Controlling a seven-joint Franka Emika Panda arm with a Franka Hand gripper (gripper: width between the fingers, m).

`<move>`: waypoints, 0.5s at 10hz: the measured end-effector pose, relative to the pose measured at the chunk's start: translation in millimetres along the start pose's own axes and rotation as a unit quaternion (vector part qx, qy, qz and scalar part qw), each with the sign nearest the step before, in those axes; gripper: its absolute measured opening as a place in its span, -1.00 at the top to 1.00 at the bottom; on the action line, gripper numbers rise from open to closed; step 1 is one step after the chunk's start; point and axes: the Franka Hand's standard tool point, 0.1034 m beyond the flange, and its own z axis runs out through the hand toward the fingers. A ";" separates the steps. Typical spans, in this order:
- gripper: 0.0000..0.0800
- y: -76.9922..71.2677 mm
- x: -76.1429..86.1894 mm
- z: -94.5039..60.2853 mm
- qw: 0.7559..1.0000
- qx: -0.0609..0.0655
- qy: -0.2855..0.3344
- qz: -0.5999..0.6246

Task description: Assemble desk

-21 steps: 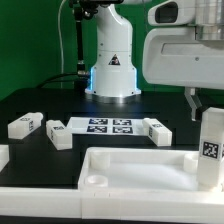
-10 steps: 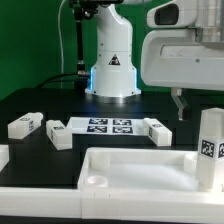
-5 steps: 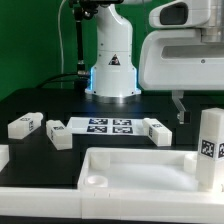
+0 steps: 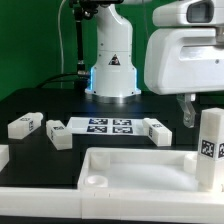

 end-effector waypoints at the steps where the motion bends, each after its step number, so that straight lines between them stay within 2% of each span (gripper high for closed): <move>1: -0.62 0.5 -0.1 0.9 0.999 -0.003 0.002 -0.051; 4: -0.59 0.6 0.1 1.2 0.997 -0.005 0.003 -0.074; 5: -0.17 0.6 0.1 1.2 0.997 -0.005 0.003 -0.073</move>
Offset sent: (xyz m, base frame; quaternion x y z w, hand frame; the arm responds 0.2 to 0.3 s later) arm 0.0000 0.0000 0.0000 0.0000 0.0000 0.0000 1.0000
